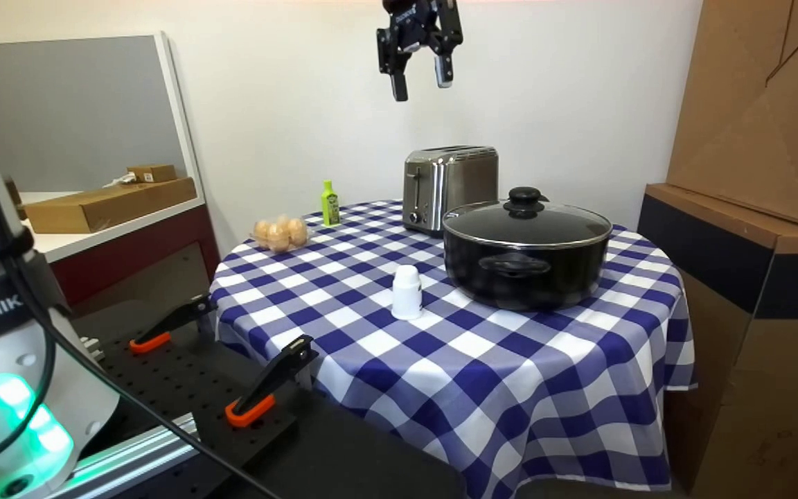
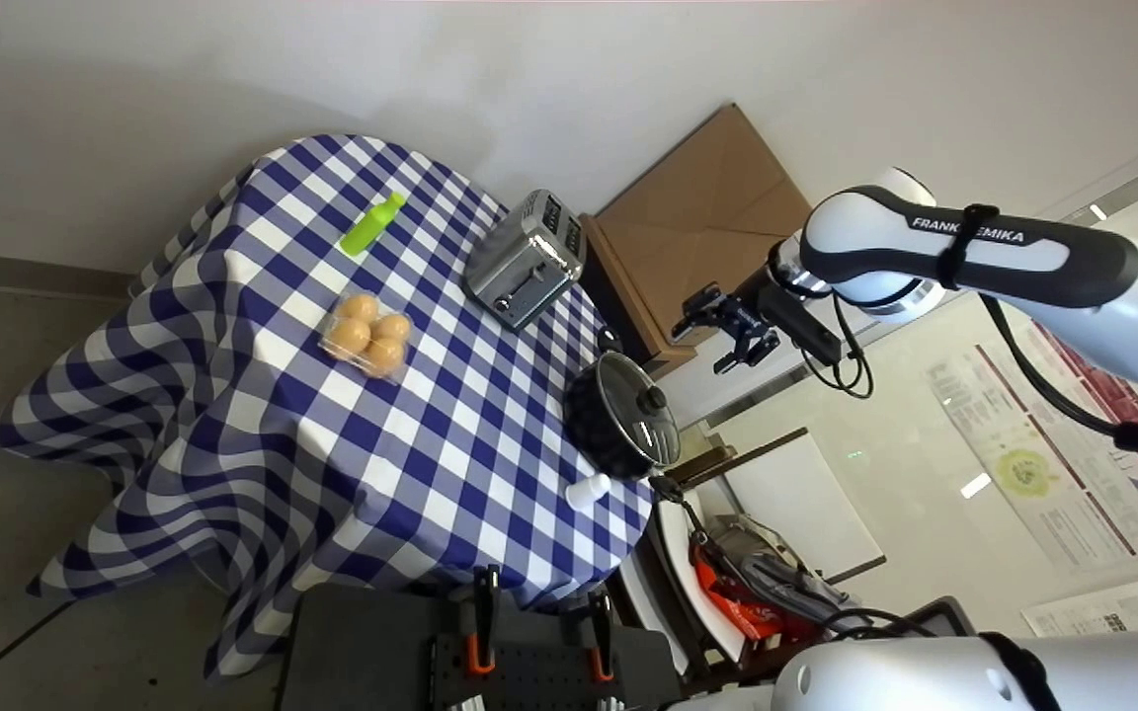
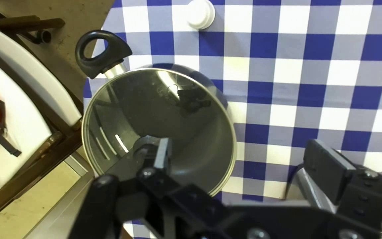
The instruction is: Cover the pot with the clear lid
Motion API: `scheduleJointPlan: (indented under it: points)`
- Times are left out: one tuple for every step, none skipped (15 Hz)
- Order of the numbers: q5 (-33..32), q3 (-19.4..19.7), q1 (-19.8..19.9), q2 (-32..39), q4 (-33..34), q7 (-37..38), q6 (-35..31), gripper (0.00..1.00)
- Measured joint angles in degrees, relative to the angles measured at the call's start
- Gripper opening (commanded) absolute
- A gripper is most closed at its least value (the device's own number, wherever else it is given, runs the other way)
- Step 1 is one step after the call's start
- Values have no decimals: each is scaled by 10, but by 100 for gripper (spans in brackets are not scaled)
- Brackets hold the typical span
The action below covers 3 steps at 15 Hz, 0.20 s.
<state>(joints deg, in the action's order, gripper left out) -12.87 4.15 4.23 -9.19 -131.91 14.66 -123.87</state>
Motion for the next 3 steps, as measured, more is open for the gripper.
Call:
scheduleJointPlan:
  points:
    - [0,-8,-4,-19,-16,0,0,100]
    - [0,-12,-7,-33,-29,0,0,100]
    - [0,-15,-8,-43,-37,0,0,100]
